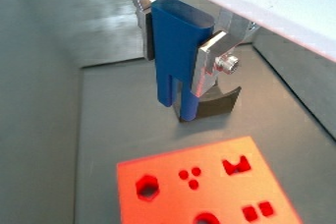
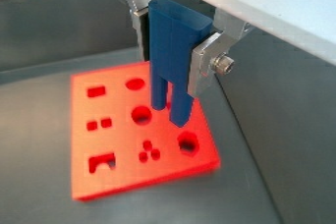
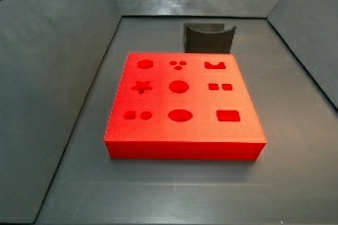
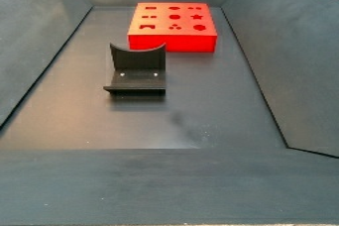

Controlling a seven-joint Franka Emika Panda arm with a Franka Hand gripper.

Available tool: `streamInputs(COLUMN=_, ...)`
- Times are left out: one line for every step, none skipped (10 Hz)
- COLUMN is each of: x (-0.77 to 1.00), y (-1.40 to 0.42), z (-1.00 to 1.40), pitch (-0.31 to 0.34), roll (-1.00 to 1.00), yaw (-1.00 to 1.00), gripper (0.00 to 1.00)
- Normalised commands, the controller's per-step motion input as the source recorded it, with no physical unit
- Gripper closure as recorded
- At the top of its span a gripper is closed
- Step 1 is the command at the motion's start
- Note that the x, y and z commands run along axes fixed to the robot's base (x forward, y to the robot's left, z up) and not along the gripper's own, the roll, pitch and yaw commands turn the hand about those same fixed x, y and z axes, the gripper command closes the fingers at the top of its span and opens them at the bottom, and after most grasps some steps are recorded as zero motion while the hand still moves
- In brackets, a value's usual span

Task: Pick up the square-circle object. Move up. Rotate the square-circle object. Move to above the board. Insert the square-circle object.
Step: Move to above the board.

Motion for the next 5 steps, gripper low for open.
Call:
streamInputs(x=0.01, y=-1.0, z=0.61, pitch=0.09, roll=-0.06, yaw=1.0, gripper=1.0)
streamInputs(x=0.02, y=-0.83, z=0.51, pitch=0.092, roll=-0.06, yaw=1.0, gripper=1.0)
streamInputs(x=0.04, y=-0.56, z=0.34, pitch=0.095, roll=-0.05, yaw=1.0, gripper=1.0)
streamInputs(x=0.06, y=-0.35, z=0.2, pitch=0.103, roll=-0.05, yaw=1.0, gripper=1.0)
streamInputs(x=0.06, y=-0.21, z=0.12, pitch=0.109, roll=-0.05, yaw=1.0, gripper=1.0)
